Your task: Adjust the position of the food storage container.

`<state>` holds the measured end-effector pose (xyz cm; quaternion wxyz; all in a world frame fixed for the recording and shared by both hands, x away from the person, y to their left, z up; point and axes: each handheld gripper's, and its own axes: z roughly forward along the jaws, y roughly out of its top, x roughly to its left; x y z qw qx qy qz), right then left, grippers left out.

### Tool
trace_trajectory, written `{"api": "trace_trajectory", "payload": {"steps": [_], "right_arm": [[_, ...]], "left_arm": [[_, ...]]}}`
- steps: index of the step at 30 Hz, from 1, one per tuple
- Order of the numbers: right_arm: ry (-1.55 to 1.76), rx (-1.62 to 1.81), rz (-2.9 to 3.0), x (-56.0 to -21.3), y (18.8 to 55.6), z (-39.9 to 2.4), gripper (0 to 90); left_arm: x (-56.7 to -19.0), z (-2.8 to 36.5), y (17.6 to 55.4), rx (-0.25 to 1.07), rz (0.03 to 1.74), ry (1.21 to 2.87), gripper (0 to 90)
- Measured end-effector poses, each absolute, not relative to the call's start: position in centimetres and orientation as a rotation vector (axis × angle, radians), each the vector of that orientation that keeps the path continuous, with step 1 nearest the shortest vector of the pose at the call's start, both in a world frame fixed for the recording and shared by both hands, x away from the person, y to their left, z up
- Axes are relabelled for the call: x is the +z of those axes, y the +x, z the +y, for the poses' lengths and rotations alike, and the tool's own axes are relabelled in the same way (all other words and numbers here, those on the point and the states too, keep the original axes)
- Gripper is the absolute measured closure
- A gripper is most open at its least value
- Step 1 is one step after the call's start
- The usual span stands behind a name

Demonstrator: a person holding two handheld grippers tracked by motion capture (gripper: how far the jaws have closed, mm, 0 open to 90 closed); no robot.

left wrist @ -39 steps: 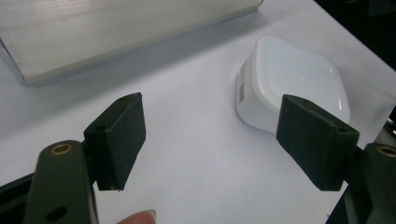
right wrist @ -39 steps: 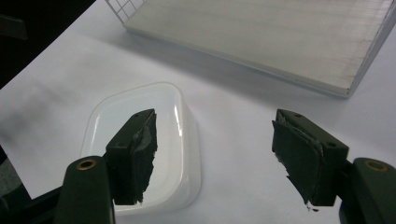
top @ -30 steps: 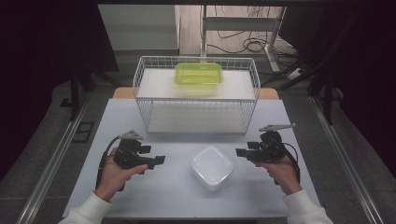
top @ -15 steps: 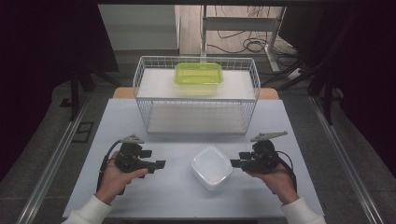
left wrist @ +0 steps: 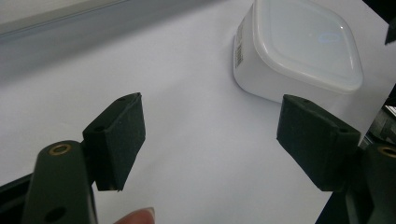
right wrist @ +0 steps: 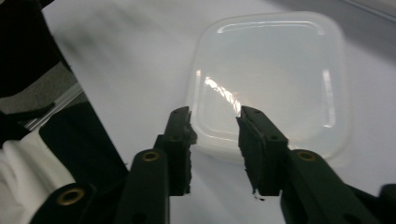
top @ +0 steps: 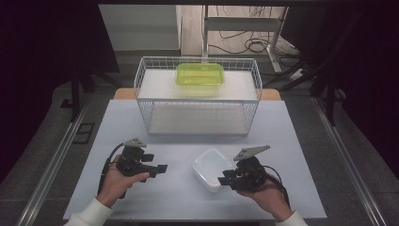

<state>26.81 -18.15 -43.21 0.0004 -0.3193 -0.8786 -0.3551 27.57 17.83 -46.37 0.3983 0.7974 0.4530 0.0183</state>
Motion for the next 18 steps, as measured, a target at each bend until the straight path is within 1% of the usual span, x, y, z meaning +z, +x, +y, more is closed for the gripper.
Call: {"api": "trace_trajectory", "payload": {"steps": [13,18], "right_arm": [[-0.856,-0.993,-2.79,-45.0,26.0,-15.1,84.8],[-0.766,-0.94,-2.805,-45.5,25.4,-12.8,88.7]], "left_arm": [[-46.9,17.6,27.7,0.026,1.151,2.036,23.2],[-47.0,17.6,27.7,0.017,1.158,2.031,23.3]]}}
